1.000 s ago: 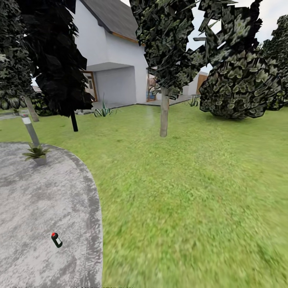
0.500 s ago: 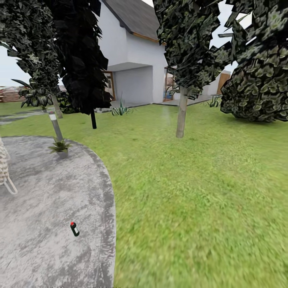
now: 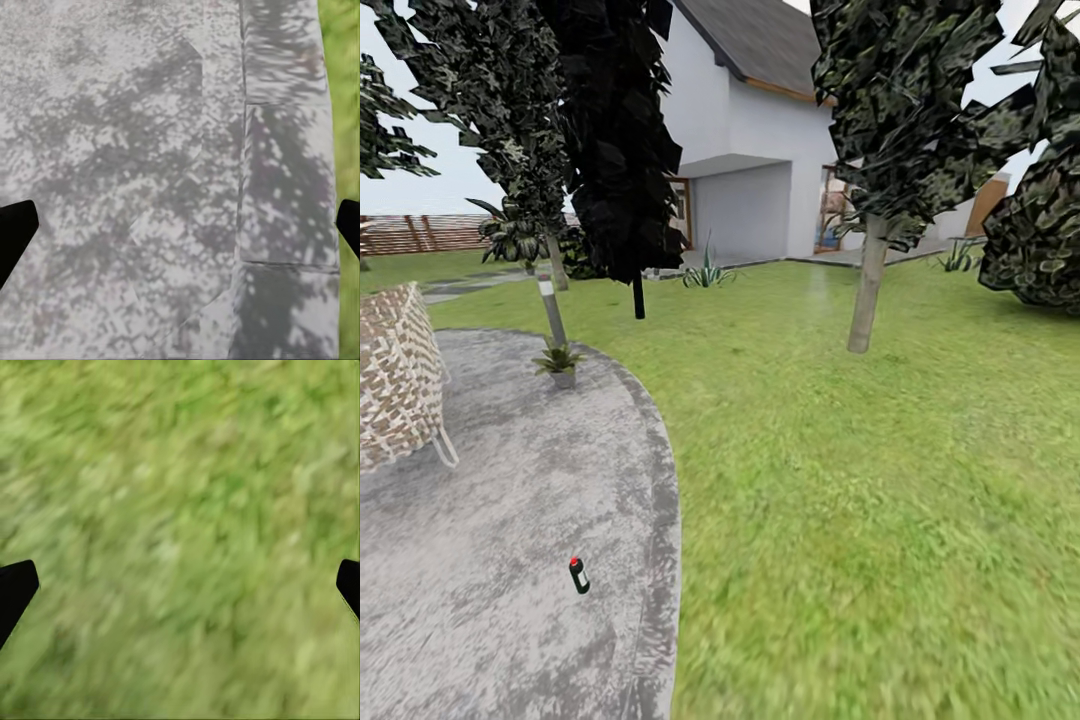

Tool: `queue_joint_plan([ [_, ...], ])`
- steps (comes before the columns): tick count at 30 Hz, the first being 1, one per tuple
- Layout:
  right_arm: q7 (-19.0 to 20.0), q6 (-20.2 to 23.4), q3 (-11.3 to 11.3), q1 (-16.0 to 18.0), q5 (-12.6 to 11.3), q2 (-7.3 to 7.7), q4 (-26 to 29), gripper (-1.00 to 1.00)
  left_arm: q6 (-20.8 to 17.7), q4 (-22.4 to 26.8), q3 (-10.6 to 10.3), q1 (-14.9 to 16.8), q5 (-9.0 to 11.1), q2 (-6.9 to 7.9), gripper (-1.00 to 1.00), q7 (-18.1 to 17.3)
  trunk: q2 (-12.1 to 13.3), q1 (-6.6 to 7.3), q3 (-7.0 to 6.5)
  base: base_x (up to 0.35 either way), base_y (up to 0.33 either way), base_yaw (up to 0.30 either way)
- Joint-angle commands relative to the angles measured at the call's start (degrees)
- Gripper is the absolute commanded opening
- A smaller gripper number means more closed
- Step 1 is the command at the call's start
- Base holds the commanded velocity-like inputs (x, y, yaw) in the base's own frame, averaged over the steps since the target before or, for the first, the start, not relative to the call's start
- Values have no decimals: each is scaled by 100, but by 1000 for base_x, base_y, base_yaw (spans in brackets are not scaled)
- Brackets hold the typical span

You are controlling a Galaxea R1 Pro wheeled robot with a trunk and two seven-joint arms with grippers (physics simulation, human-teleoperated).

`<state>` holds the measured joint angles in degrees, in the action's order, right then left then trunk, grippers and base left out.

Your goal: Pick up the pesticide atomizer in the garden and spray insectifuge to fully cover both potted plants in the garden.

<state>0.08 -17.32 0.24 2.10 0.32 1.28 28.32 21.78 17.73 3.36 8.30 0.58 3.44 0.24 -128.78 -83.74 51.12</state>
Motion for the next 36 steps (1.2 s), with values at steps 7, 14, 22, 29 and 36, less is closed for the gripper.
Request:
queue_joint_plan([
  [7, 1, -17, 2, 1, 3, -1, 0, 100, 19, -7, 6, 5, 12, -1, 100, 2, -2, -2, 5, 337, 0, 277],
  [14, 1, -17, 2, 1, -1, 1, 4, 100, 19, -7, 6, 5, 12, -1, 100, 2, -2, -2, 5, 338, 0, 274],
  [22, 1, -31, 2, 1, 1, 42, 7, 100, 19, -7, 6, 5, 12, -1, 100, 2, -2, -2, 5, 338, 15, 56],
  [29, 1, -33, -11, 0, 66, 43, 20, 100, 19, -7, 6, 5, 12, -1, 100, 2, -2, -2, 5, 336, 92, 1],
  [36, 1, -30, 2, 1, 77, 30, 10, 100, 20, -7, 6, 5, 12, -1, 100, 2, -2, -2, 5, 219, 98, 0],
])
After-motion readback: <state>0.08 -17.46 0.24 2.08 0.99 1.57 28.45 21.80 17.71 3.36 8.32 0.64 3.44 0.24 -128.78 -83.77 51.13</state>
